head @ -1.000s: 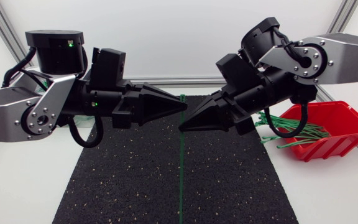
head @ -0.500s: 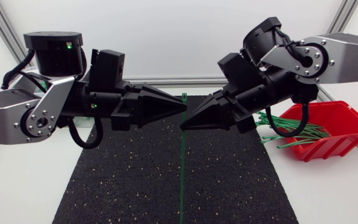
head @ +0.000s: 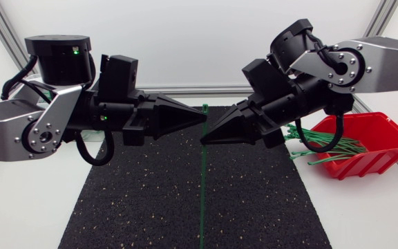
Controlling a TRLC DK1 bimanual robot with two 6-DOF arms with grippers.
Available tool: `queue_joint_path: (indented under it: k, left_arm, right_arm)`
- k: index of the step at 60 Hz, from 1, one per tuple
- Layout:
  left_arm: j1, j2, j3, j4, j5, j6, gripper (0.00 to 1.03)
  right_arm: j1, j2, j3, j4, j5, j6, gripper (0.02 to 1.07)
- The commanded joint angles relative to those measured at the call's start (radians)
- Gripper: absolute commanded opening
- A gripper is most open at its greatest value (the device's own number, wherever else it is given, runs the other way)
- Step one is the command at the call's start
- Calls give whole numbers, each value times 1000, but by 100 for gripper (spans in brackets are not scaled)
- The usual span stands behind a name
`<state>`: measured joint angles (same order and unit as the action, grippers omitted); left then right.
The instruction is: Take a green cable tie from the red box, thread the tail through the head to close it, then place it in the transparent bin on the left.
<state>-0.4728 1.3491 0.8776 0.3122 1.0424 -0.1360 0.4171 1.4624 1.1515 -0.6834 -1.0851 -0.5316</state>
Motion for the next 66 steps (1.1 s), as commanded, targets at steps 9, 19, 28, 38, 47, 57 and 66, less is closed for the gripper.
queue_joint_path:
  k: [9, 19, 28, 38, 47, 57, 66]
  left_arm:
    - [-9, -10, -22, 15, 7, -16, 4]
    - [-7, -2, -11, 11, 7, -14, 4]
    - [23, 7, 20, -13, 19, -14, 4]
    - [48, 30, 50, -47, 59, -10, 4]
    - [85, 50, 84, -96, 68, -10, 4]
    - [132, 117, 159, -200, 122, -17, 4]
    - [155, 143, 193, -226, 123, -19, 4]
  right_arm:
    - [6, 3, -7, 8, -2, 1, 8]
    - [11, 3, -13, 13, -4, -4, 8]
    - [12, -5, -22, 10, 2, -13, 33]
    - [-12, -20, -27, 1, 30, -21, 97]
    - [-46, -28, -32, -21, 50, -80, 104]
    - [20, -22, -76, -42, 337, -257, 104]
    - [28, -48, -108, -84, 366, -357, 104]
